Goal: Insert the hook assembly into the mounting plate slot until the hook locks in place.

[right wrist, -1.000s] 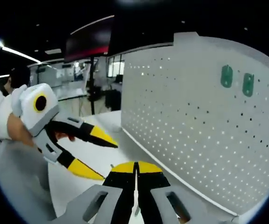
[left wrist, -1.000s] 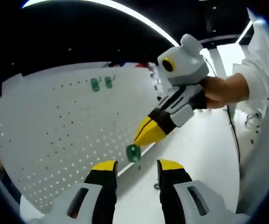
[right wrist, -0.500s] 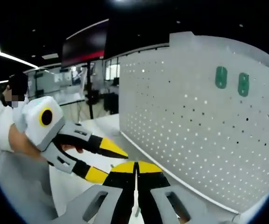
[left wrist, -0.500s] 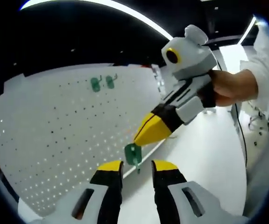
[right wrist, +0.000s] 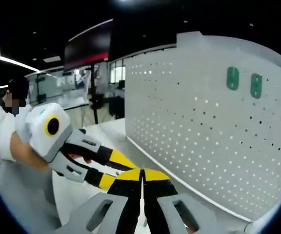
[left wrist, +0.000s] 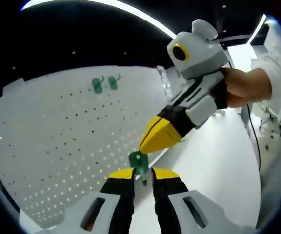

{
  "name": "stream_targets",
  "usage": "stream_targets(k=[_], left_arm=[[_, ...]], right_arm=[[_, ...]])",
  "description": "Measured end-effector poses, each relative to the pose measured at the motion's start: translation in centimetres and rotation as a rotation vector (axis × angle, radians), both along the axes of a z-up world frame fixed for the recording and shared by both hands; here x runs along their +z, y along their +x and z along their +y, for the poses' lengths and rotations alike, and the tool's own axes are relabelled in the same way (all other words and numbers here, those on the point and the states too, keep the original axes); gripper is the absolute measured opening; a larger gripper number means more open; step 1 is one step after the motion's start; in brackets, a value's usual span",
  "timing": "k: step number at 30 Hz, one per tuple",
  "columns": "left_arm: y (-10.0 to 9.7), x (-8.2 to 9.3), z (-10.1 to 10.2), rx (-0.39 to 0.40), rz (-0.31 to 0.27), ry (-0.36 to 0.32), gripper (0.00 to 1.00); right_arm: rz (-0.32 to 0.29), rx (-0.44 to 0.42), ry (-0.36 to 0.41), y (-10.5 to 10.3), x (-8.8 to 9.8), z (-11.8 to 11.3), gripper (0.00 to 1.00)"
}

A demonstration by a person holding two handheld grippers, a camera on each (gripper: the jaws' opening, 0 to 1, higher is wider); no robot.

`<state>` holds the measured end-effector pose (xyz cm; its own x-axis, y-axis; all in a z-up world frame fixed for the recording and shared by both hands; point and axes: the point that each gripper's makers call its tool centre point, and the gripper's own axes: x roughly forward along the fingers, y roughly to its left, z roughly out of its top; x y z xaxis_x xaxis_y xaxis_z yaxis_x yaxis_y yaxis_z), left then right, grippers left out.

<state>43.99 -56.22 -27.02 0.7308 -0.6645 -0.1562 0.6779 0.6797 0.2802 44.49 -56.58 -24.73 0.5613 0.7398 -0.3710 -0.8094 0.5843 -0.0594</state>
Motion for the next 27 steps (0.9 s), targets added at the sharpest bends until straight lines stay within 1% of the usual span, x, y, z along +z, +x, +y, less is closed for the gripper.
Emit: stream_targets(k=[6, 17, 18, 20, 23, 27], left_arm=[[0.1, -0.2, 0.1, 0.004, 0.005, -0.002, 0.07], [-0.1, -0.5, 0.5, 0.025, 0.046, -0.024, 0.04], [-0.1, -0.6, 0.6, 0.031, 0.059, -0.031, 0.04], [-0.1, -0.7, 0.7, 0.035, 0.065, -0.032, 0.04], [-0.2, -0.8, 0.8, 0.045, 0.077, -0.039, 0.04], [-0.2, -0.9, 1.1, 0.059, 0.088, -0.039, 0.04]], right_arm=[[0.010, -0.003, 0.002, 0.0, -0.2, 0.0, 0.00], [0.018, -0.004, 0.002, -0.1, -0.6, 0.1, 0.00], [0.015, -0.002, -0.003, -0.1, -0.8, 0.2, 0.00], [0.009, -0.001, -0.007, -0.2, -0.9, 0.4, 0.00], [-0.021, 0.003, -0.021, -0.2, -1.0, 0.4, 0.00], [-0.022, 0.011, -0.036, -0.5, -1.5, 0.3, 0.00]])
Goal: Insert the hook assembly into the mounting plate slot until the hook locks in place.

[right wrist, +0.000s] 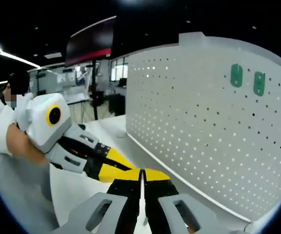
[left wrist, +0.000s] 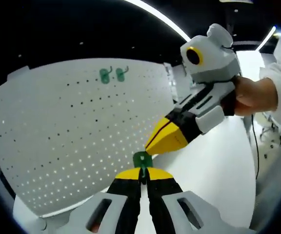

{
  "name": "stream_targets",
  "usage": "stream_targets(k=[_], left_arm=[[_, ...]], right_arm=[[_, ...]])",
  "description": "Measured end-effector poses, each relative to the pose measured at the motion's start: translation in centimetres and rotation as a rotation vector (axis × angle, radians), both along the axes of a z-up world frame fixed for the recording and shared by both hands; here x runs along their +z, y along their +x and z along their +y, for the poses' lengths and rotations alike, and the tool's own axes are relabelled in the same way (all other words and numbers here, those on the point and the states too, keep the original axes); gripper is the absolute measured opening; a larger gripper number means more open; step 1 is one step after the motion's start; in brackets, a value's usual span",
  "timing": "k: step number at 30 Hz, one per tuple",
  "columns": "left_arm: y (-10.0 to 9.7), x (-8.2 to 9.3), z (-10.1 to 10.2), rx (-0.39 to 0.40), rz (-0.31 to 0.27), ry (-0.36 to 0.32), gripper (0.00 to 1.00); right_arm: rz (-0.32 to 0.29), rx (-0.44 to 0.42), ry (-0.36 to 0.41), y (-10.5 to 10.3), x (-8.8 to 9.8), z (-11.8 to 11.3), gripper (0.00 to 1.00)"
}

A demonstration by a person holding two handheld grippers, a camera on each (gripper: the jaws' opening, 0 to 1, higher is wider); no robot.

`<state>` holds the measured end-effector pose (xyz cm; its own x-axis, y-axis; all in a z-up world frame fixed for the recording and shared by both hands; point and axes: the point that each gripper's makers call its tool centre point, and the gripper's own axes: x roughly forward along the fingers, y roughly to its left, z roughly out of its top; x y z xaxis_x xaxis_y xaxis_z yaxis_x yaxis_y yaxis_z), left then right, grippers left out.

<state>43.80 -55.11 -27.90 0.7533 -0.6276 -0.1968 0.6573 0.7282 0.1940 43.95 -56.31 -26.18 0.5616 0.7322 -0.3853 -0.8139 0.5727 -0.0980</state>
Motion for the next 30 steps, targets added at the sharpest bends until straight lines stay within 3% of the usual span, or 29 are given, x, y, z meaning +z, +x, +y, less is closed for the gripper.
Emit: stream_targets(k=[10, 21, 26, 30], left_arm=[[0.0, 0.4, 0.2, 0.020, 0.025, -0.050, 0.04], [-0.2, 1.1, 0.2, 0.028, 0.041, -0.102, 0.04], [-0.4, 1.4, 0.3, 0.037, 0.005, -0.082, 0.04], [-0.5, 1.9, 0.4, 0.042, -0.025, -0.076, 0.04]], right_arm=[[-0.021, 0.004, -0.052, -0.1, -1.1, 0.0, 0.03], [-0.032, 0.013, -0.035, 0.1, -1.0, 0.6, 0.00], [-0.010, -0.001, 0.020, 0.1, -0.6, 0.7, 0.00], [0.056, -0.024, 0.102, 0.1, -0.1, 0.7, 0.00]])
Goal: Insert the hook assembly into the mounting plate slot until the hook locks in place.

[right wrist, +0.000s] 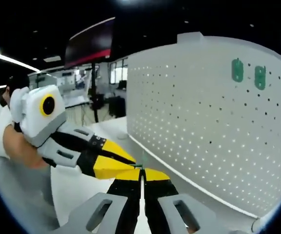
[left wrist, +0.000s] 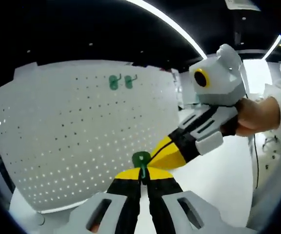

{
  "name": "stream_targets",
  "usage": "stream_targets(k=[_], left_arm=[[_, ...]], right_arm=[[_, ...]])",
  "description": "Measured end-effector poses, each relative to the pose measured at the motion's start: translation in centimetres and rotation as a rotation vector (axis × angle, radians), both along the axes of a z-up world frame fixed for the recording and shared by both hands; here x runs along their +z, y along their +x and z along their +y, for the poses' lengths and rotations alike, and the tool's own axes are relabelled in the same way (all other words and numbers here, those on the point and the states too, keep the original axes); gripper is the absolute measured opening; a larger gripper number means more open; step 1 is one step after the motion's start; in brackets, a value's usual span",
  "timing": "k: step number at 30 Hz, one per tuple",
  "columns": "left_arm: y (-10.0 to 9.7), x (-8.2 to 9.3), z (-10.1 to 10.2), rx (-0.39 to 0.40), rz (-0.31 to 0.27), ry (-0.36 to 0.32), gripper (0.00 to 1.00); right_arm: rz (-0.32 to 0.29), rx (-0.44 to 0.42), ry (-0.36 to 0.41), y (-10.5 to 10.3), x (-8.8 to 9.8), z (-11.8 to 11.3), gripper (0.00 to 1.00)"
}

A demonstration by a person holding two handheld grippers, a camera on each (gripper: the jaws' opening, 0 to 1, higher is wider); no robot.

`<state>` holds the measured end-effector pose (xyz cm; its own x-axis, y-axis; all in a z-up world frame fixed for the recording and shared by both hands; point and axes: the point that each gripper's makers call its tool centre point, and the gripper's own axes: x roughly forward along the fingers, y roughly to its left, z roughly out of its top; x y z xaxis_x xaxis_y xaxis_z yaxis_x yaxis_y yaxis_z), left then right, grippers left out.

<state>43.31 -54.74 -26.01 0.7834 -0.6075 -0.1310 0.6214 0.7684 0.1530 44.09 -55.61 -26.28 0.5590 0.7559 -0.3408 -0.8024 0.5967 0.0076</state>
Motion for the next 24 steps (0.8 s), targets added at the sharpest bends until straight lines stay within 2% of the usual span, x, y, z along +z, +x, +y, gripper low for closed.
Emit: stream_targets(k=[6, 9, 24], left_arm=[[-0.1, 0.8, -0.1, 0.003, -0.040, 0.006, 0.05], [0.0, 0.8, -0.1, 0.002, -0.047, 0.010, 0.05], [0.0, 1.3, 0.0, 0.005, -0.080, 0.024, 0.05]], right_arm=[[0.104, -0.013, 0.108, -0.1, 0.2, -0.2, 0.00], [0.136, -0.024, 0.146, 0.0, 0.3, -0.3, 0.00], [0.146, -0.025, 0.137, -0.3, 0.5, 0.1, 0.00]])
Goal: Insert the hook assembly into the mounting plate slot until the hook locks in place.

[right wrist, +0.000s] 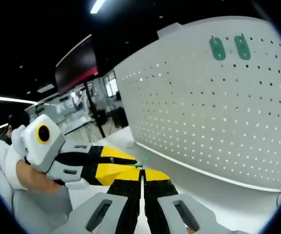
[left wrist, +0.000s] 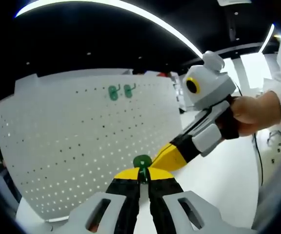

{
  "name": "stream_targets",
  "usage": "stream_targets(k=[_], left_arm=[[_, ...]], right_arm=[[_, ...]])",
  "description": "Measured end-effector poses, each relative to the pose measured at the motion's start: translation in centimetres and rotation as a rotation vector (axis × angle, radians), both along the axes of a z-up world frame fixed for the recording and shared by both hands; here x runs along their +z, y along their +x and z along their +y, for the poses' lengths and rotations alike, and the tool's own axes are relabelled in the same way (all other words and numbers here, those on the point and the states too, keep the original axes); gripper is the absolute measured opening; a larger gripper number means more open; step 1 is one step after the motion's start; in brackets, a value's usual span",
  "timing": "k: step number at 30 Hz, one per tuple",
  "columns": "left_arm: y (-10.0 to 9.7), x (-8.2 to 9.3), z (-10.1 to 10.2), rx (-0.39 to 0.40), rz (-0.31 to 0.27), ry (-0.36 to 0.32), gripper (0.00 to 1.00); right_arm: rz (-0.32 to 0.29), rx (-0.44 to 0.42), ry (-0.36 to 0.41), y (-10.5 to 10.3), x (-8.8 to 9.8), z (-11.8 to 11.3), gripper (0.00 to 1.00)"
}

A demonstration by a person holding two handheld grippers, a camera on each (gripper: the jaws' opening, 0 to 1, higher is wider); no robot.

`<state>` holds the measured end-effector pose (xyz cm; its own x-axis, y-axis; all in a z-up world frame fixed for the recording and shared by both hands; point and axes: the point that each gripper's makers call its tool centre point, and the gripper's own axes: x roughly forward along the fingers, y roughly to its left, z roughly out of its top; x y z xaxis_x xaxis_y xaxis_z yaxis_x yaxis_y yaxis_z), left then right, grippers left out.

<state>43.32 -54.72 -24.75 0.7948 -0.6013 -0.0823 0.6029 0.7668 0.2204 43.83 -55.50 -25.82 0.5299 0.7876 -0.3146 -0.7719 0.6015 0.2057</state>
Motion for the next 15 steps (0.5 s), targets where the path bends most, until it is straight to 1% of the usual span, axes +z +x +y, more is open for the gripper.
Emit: stream_targets(k=[7, 13, 15], left_arm=[[-0.14, 0.02, -0.14, -0.010, 0.005, -0.008, 0.04], [-0.05, 0.19, -0.15, -0.005, 0.016, -0.028, 0.03], [0.02, 0.16, -0.16, 0.000, 0.020, -0.026, 0.03]], right_arm=[[-0.016, 0.000, -0.022, -0.11, 0.03, -0.06, 0.00], [-0.067, 0.009, -0.059, -0.13, 0.33, -0.05, 0.00], [-0.104, 0.011, -0.090, -0.03, 0.43, -0.14, 0.00]])
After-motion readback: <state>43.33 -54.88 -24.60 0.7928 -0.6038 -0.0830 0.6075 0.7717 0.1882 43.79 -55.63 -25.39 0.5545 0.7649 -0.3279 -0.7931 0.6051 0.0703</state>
